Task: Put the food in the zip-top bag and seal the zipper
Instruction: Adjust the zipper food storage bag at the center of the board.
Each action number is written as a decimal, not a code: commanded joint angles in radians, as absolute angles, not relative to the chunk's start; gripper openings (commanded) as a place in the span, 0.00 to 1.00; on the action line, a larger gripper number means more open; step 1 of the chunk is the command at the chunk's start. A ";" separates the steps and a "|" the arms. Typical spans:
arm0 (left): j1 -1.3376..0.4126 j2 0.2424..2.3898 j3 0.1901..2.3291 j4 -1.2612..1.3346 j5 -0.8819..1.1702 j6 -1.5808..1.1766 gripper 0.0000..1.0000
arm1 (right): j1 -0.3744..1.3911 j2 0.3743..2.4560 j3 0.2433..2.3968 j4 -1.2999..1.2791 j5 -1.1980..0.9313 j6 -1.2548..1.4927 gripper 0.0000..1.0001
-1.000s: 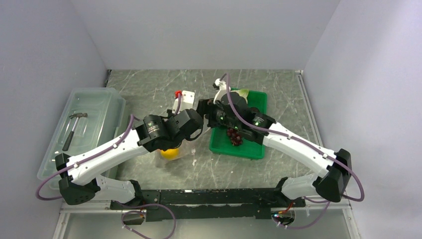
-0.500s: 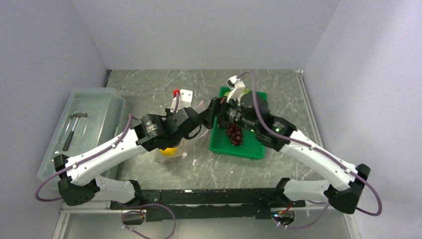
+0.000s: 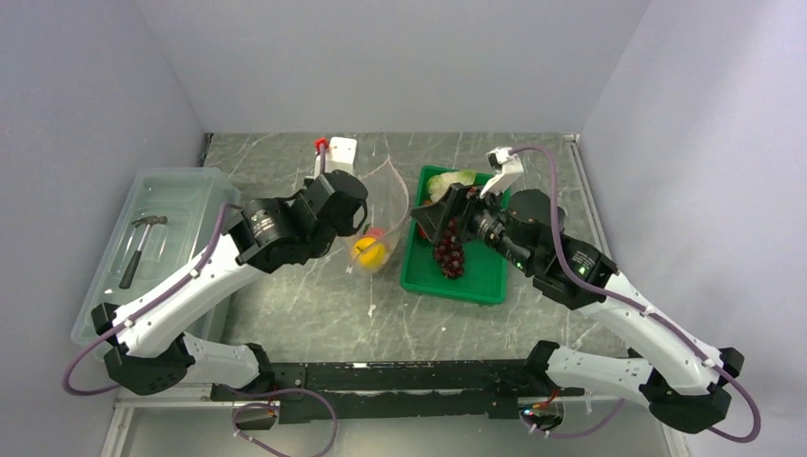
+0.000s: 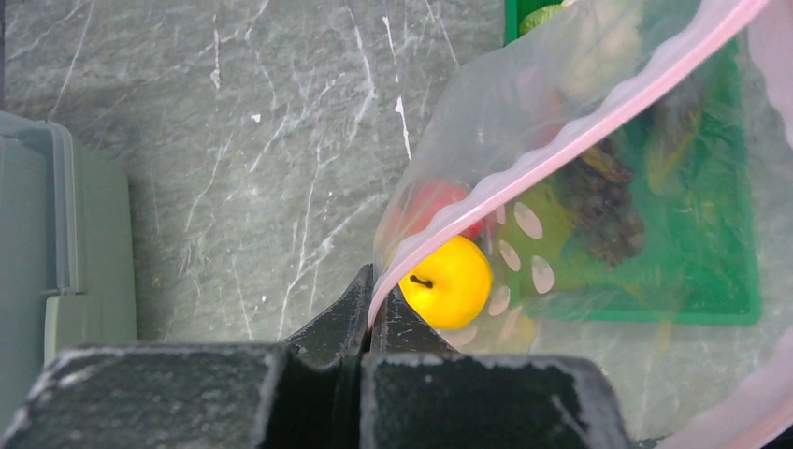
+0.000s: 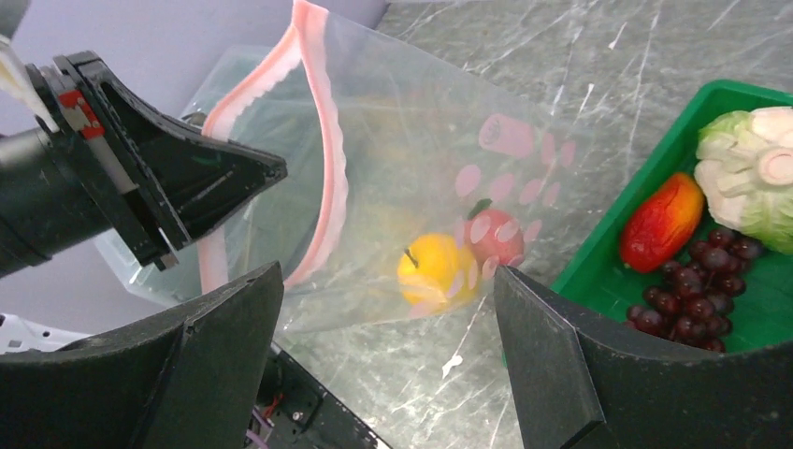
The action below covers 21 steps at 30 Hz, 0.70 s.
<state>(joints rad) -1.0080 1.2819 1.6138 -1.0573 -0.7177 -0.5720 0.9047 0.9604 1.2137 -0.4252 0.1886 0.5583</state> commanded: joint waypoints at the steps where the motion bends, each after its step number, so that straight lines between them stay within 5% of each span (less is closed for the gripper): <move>1: -0.982 1.317 1.690 -1.028 -0.702 -0.513 0.00 | 0.908 0.924 1.202 -0.453 0.262 0.542 0.87; 21: -0.920 1.395 1.855 -1.115 -0.596 -0.492 0.00 | 0.908 0.908 1.185 -0.461 0.284 0.536 0.87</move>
<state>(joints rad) -0.9276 1.3922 1.8355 -1.0874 -0.6041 -0.4904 0.9047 0.9161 1.1828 -0.4721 0.2615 0.5503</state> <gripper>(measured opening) 0.012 0.868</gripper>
